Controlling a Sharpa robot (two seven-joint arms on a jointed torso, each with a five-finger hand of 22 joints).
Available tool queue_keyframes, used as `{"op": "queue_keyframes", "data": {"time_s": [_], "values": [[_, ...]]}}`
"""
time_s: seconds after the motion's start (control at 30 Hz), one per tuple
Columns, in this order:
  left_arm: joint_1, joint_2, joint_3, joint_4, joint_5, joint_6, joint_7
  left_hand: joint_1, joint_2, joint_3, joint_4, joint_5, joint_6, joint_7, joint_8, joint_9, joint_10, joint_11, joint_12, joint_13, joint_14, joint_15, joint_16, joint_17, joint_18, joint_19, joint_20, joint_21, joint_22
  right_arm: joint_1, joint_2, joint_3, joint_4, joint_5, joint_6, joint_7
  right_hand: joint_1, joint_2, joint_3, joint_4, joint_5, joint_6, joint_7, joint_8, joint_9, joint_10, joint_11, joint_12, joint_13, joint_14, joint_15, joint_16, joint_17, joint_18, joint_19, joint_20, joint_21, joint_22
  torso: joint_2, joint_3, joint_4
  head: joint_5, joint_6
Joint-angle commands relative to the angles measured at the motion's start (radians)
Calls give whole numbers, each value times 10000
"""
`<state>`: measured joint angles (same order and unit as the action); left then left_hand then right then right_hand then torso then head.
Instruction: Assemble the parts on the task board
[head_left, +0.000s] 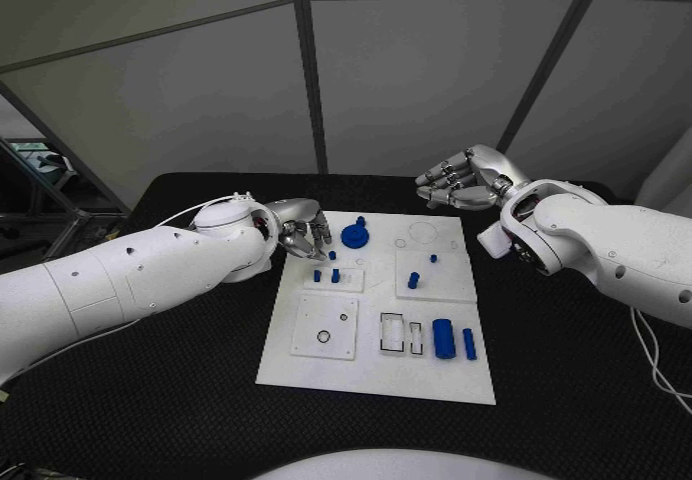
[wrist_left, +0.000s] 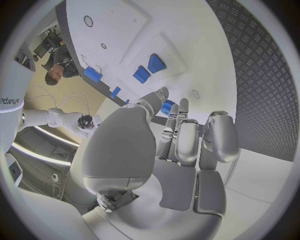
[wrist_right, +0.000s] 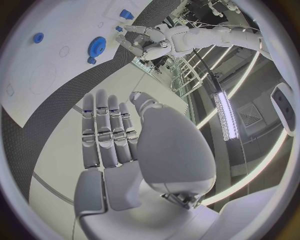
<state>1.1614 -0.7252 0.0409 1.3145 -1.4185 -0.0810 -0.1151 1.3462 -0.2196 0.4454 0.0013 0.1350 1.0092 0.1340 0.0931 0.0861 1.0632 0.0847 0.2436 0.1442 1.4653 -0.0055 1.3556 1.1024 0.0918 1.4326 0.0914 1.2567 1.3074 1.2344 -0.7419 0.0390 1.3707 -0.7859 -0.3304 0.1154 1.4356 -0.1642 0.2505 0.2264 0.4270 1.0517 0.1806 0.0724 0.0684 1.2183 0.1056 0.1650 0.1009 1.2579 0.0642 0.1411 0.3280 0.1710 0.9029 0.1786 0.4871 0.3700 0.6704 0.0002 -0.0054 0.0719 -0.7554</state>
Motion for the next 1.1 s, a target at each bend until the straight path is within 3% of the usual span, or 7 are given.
{"op": "queue_keyframes", "data": {"time_s": [0.03,0.23,0.33,0.5,0.67,0.83,1.1], "values": [[16,-104,80,35,62,-322,96,68,62,-37,-17,6,-6,16,-43,-12,-93,-2,-24,-14,83,73,46,-7,-122,-39,70,-85,-11,17,-16,4,-35,-16,32,-11,-66,49,55,-21,47,-73,5,-32,2,-15,33,-42,-20,75,-17,-62,-1,109,83,0,-48,-18,-8,1,-15,10,23],[32,-533,207,146,964,-985,350,150,191,76,-12,11,172,98,43,4,-102,28,34,-26,2,101,-55,-234,-43,-201,98,-436,-277,17,-310,4,-102,-1619,537,-965,429,28,241,-504,-210,64,-26,35,27,-38,-8,-62,-96,602,-174,113,114,140,494,-159,173,100,-25,-3,-6,-30,57],[51,-773,233,186,2054,-1443,610,180,258,184,21,3,398,125,144,21,-42,54,137,-34,-575,120,-912,-1814,90,-525,136,-1060,-737,17,-465,2,-105,-2635,830,-1307,625,63,231,-808,-513,253,-122,105,47,72,-131,-25,-119,1476,-418,590,378,149,1109,-423,745,424,-33,-16,-21,-69,113],[64,-1300,247,453,4968,-2005,1483,339,441,451,-20,8,710,71,278,49,489,-80,500,54,-1047,16,-1660,-3060,285,-966,68,-1932,-1369,-14,-774,-74,290,-5000,1323,-1877,601,184,248,-1180,-732,574,-352,119,22,340,-425,17,-188,2559,-779,2366,1498,103,1926,-920,2255,1417,-13,7,-57,-288,229],[20,-1636,231,954,8502,-2616,3119,365,628,665,-2,-7,739,107,283,16,249,-28,540,4,-2229,71,-3339,-5569,670,-2158,92,-4054,-2880,-260,-961,-142,855,-6544,1166,-2239,417,139,488,-1255,-770,601,-385,-1,-3,300,-421,-138,-292,2518,-847,4038,2453,21,2019,-953,3472,2543,-1,-13,-50,-559,318],[-84,-1915,211,1589,11209,-3293,4607,302,699,605,34,-21,701,104,267,-6,357,-64,751,62,-2319,58,-3523,-5846,711,-2294,100,-4352,-3074,-486,-1068,-325,1268,-7590,582,-2456,289,-107,663,-1275,-832,363,-336,-102,-31,-30,-326,-432,-381,2476,-782,5510,3584,-111,2261,-905,4438,3602,-20,-22,-46,-653,295],[-147,-2097,205,2048,12426,-3571,5503,310,737,591,29,-18,668,104,252,-19,315,-65,797,71,-2347,55,-3561,-5895,751,-2396,100,-4583,-3239,-615,-1015,-537,1450,-8266,622,-2678,203,-287,1017,-1322,-993,195,-310,-78,-13,-170,-255,-640,-376,2434,-724,7321,5000,-267,2598,-825,5621,4925,-12,-13,-44,-733,273]]}}
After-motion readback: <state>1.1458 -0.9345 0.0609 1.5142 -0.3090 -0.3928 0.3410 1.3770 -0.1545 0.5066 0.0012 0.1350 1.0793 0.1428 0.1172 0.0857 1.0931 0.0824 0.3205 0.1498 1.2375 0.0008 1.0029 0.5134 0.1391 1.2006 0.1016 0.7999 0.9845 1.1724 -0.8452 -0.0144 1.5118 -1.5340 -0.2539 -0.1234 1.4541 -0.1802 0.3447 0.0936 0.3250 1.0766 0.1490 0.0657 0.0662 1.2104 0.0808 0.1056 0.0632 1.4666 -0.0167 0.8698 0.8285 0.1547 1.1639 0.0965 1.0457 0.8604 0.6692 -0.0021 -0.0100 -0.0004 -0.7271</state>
